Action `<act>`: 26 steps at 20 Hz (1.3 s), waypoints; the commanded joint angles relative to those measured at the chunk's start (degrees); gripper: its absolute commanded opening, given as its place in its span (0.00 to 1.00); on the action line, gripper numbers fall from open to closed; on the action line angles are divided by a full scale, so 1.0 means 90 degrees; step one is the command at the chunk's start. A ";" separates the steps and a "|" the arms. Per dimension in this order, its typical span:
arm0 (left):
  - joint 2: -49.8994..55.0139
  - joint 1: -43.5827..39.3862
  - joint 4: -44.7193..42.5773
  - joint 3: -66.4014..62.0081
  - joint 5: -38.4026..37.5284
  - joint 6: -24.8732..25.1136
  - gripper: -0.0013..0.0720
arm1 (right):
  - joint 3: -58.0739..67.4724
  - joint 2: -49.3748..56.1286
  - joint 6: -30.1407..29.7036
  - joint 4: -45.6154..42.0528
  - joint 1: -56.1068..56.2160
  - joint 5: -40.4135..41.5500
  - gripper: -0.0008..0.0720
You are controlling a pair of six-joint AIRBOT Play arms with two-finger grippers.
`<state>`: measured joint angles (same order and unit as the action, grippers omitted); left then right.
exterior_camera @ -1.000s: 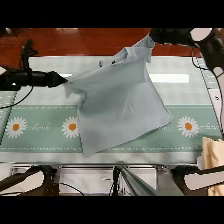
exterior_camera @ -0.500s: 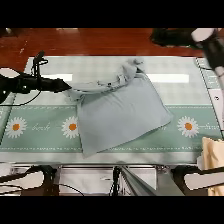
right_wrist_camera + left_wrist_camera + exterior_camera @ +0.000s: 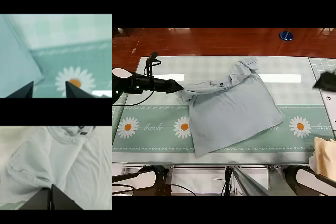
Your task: Fold the shirts.
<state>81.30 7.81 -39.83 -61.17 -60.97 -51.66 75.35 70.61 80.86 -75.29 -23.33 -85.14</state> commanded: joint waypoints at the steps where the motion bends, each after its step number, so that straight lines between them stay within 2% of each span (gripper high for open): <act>1: 0.0005 0.0002 -0.0002 0.0005 -0.0015 0.0005 0.05 | -0.2239 -0.0911 -0.0364 0.1583 -0.0787 -0.0005 0.71; 5: 0.0005 0.0002 0.0000 0.0005 -0.0012 0.0005 0.05 | -0.4500 -0.1557 -0.0634 0.2888 -0.0512 0.0573 0.73; 9: 0.0005 0.0002 -0.0002 0.0005 -0.0036 0.0002 0.05 | -0.5816 -0.1802 -0.0648 0.3361 0.0340 0.1503 0.73; 14: 0.0005 0.0002 -0.0002 0.0005 -0.0061 0.0005 0.05 | -0.6125 -0.1797 -0.0435 0.4337 0.1892 0.3274 0.73; 16: 0.0005 0.0002 -0.0002 0.0005 -0.0063 0.0005 0.05 | -0.6125 -0.1768 0.0027 0.4405 0.2528 0.3961 0.73; 18: 0.0005 0.0005 0.0000 -0.0007 -0.0063 0.0005 0.05 | -0.6125 -0.1552 0.0301 0.4299 0.3058 0.4177 0.73; 21: 0.0005 0.0005 -0.0002 -0.0068 -0.0066 0.0005 0.05 | -0.6125 -0.1185 0.0367 0.4316 0.3621 0.4359 0.73; 24: 0.0002 0.0005 0.0000 -0.0119 -0.0068 0.0005 0.05 | -0.6125 -0.0993 0.0602 0.4393 0.3886 0.4928 0.73; 25: 0.0000 0.0005 0.0000 -0.0119 -0.0068 0.0007 0.05 | -0.6125 -0.0916 0.0673 0.4481 0.3886 0.5129 0.69; 26: 0.0000 0.0005 0.0000 -0.0119 -0.0080 0.0005 0.05 | -0.6125 -0.0823 0.0682 0.4670 0.3881 0.5357 0.60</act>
<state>81.30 7.81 -39.83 -62.00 -61.49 -51.64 20.34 61.21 85.25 -34.81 9.91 -43.51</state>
